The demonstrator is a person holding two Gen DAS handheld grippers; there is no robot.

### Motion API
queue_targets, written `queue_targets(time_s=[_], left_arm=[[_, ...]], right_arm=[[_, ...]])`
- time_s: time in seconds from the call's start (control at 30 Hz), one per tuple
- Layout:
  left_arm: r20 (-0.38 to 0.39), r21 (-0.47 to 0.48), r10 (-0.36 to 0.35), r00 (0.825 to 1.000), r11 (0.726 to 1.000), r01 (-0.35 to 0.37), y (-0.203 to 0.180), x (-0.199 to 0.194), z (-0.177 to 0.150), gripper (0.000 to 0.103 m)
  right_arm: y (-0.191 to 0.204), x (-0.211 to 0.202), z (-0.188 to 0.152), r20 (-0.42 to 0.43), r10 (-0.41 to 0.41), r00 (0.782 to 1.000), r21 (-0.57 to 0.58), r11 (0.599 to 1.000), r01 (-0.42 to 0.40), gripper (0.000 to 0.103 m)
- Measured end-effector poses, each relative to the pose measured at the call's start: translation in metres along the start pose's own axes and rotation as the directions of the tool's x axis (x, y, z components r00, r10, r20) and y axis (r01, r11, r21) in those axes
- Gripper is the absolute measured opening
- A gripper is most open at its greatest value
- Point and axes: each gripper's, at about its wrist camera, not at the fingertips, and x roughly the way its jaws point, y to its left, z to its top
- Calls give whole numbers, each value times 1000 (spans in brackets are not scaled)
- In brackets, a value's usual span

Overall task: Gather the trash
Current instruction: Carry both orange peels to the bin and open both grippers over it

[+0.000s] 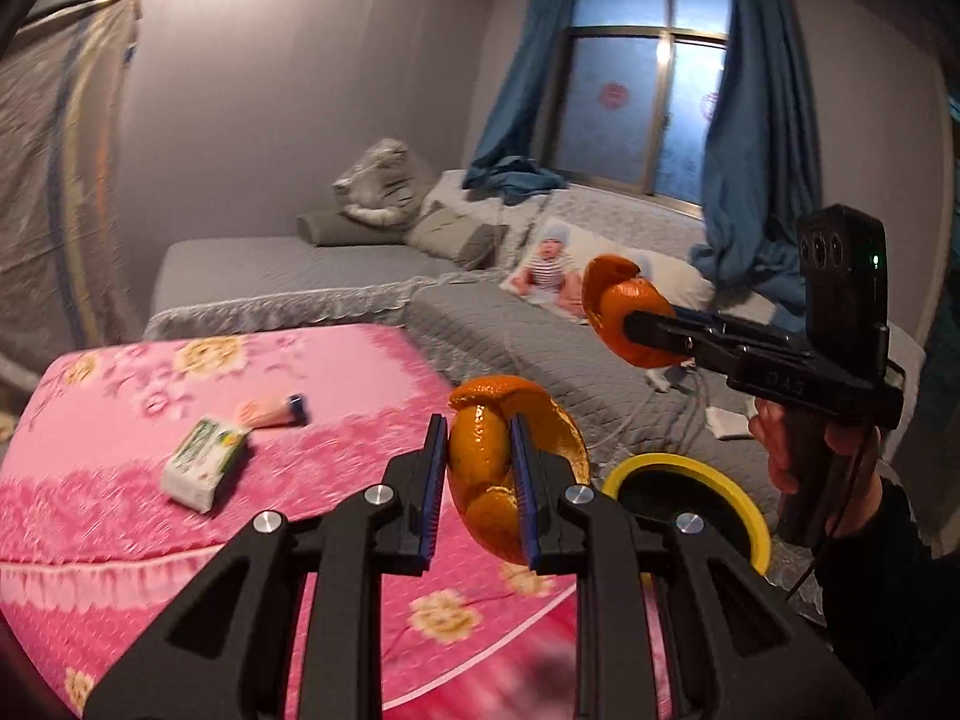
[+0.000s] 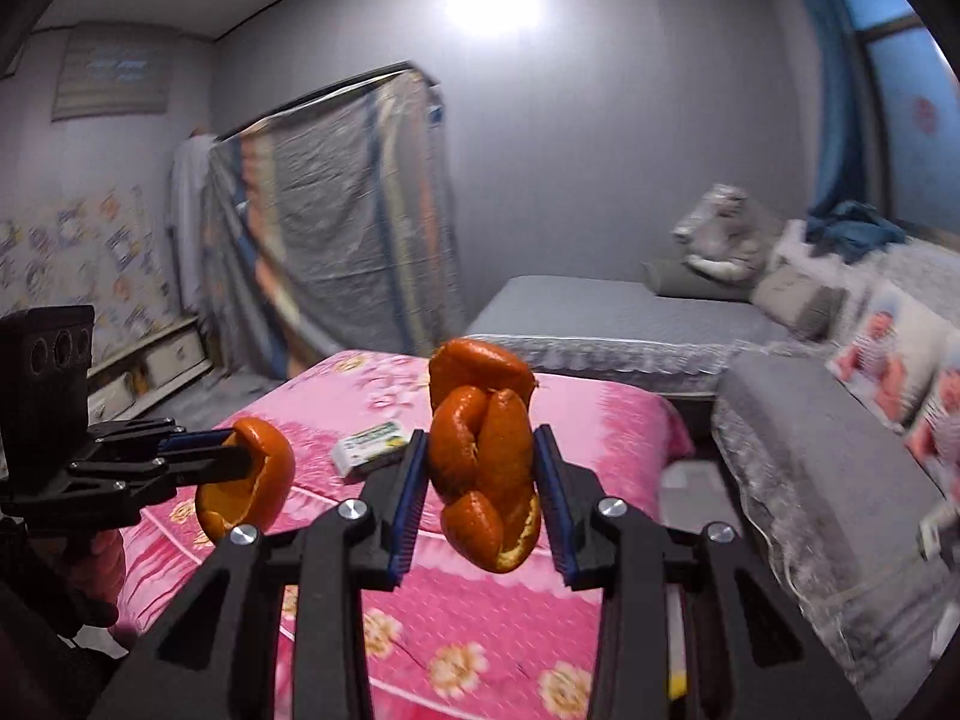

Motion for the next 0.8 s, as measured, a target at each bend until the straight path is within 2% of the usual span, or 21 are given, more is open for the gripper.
queue_targets(time_s=[0.13, 0.27, 0.43, 0.5, 0.67, 0.8], left_arm=[[-11, 70, -91, 996, 993, 91, -45, 27, 10, 20], [-27, 123, -141, 990, 982, 143, -84, 50, 14, 20], [-58, 180, -180, 982, 966, 188, -125, 81, 13, 20], [-68, 191, -183, 981, 963, 192, -135, 90, 11, 20], [-106, 215, -208, 972, 950, 226, -162, 110, 4, 20], [-124, 233, -218, 968, 942, 242, -177, 119, 0, 20]], right_arm=[[-37, -43, -29, -2, -139, 990, 88, 986, 139, 33], [-66, -79, -62, 4, -252, 968, 175, 953, 247, 33], [-89, -107, -99, -24, -383, 923, 259, 890, 376, 33], [-97, -114, -115, -48, -435, 899, 276, 859, 431, 33], [-115, -113, -147, -99, -451, 887, 333, 825, 456, 33], [-123, -107, -164, -135, -444, 886, 354, 813, 462, 33]])
